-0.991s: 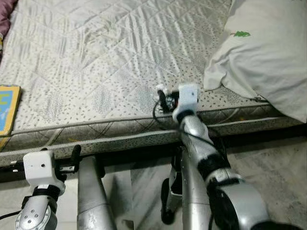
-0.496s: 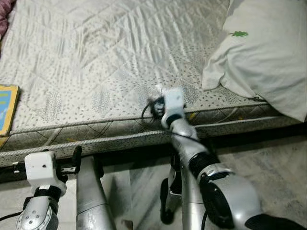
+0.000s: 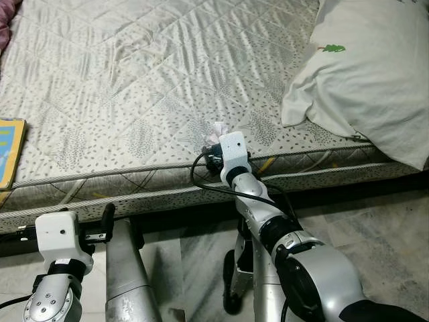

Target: Clean up the room

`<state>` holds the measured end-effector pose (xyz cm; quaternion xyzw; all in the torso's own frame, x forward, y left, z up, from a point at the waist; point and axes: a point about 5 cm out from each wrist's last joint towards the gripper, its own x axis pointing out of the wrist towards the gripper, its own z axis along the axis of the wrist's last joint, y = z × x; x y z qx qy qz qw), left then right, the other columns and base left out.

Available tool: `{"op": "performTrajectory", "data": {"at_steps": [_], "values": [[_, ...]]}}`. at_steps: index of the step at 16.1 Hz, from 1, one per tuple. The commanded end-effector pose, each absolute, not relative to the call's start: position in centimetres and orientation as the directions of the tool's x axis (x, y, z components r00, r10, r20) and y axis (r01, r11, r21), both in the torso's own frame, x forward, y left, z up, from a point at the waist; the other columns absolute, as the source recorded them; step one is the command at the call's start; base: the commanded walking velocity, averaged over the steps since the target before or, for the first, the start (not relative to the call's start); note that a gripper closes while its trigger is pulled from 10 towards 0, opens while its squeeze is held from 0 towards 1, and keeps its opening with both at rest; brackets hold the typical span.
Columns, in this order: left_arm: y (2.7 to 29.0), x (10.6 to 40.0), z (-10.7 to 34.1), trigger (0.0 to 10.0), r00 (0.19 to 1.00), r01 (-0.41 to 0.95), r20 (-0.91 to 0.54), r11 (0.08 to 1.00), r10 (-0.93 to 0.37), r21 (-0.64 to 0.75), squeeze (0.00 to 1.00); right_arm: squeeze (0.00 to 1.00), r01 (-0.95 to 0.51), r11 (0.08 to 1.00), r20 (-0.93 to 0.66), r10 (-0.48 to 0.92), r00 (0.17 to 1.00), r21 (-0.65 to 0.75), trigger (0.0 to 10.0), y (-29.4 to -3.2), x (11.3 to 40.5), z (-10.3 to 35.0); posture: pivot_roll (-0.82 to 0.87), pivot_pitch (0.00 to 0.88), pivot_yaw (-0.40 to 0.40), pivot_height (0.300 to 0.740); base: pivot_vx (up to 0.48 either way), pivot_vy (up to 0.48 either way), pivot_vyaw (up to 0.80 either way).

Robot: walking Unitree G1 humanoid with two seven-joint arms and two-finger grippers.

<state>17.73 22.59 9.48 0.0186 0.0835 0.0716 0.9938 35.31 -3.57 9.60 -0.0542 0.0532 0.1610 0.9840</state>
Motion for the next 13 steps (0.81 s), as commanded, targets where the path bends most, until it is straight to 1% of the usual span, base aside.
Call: {"op": "performTrajectory", "data": {"at_steps": [1,8,13], "values": [[22.7,17.4,9.0,10.0,0.969,-0.155,-0.187,0.986,0.162,0.054,0.0,0.0,-0.327,0.942,-0.139,0.314,0.939,-0.078,0.0,-3.0,35.1,9.4,0.18,0.251,-0.086,0.484,0.0,0.0,0.0],[22.5,17.5,9.0,10.0,0.969,-0.156,-0.185,0.986,0.163,0.054,0.0,0.0,-0.323,0.942,-0.147,0.307,0.94,-0.095,0.0,-3.3,34.9,8.9,0.17,0.257,-0.089,0.484,0.0,0.0,0.0],[22.4,17.4,9.0,10.0,0.969,-0.159,-0.187,0.986,0.165,0.047,0.0,0.0,-0.354,0.927,-0.18,0.329,0.927,-0.125,0.0,-3.2,34.5,8.2,0.17,0.261,-0.093,0.484,0.0,0.0,0.0]]}}
